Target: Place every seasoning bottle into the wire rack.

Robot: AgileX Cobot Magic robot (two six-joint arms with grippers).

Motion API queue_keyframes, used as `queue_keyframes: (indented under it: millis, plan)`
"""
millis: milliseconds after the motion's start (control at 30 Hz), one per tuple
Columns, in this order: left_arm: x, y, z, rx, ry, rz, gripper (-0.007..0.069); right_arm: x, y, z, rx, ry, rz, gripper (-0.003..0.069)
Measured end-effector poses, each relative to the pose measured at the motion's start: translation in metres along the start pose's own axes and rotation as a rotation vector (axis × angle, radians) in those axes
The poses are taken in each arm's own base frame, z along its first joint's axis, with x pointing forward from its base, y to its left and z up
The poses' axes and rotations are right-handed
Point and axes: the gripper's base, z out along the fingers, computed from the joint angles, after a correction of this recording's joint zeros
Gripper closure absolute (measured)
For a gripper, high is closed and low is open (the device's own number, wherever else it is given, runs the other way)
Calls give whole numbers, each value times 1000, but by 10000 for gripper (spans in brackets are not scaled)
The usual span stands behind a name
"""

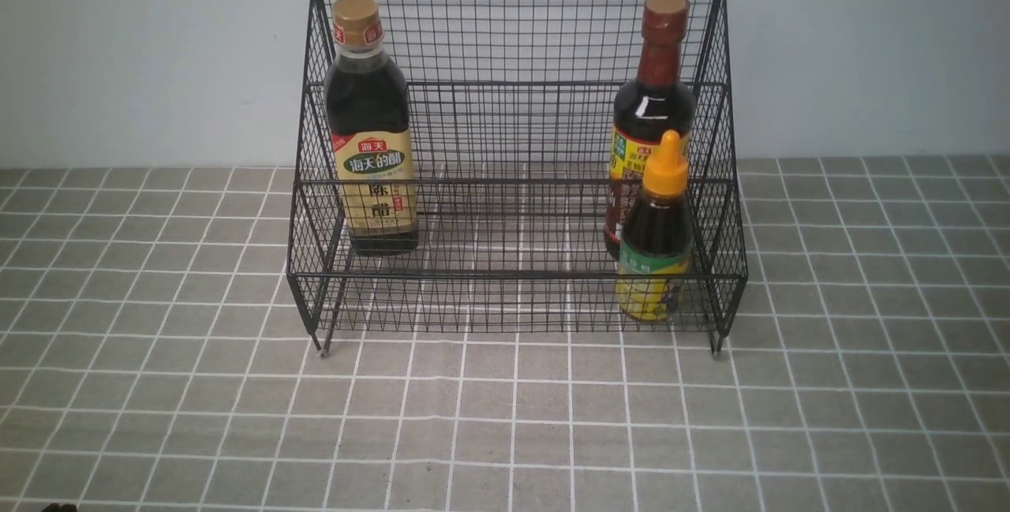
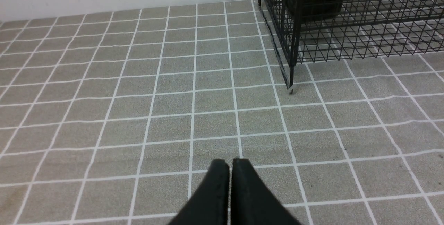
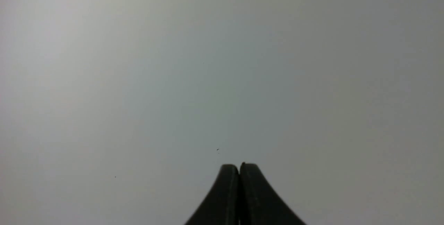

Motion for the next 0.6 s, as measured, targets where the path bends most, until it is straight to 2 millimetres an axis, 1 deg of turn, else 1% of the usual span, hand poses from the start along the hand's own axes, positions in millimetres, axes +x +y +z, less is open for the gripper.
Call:
queue_keyframes:
  millis: [433, 500, 600]
  plan:
    - [0, 0, 0, 0, 1, 0, 631, 0, 0, 0, 0, 2, -7, 670]
    - [0, 0, 0, 0, 1, 0, 631, 4, 0, 0, 2, 40, -57, 670]
    - [0, 0, 0, 0, 1, 0, 631, 21, -4, -1, 28, 166, -138, 670]
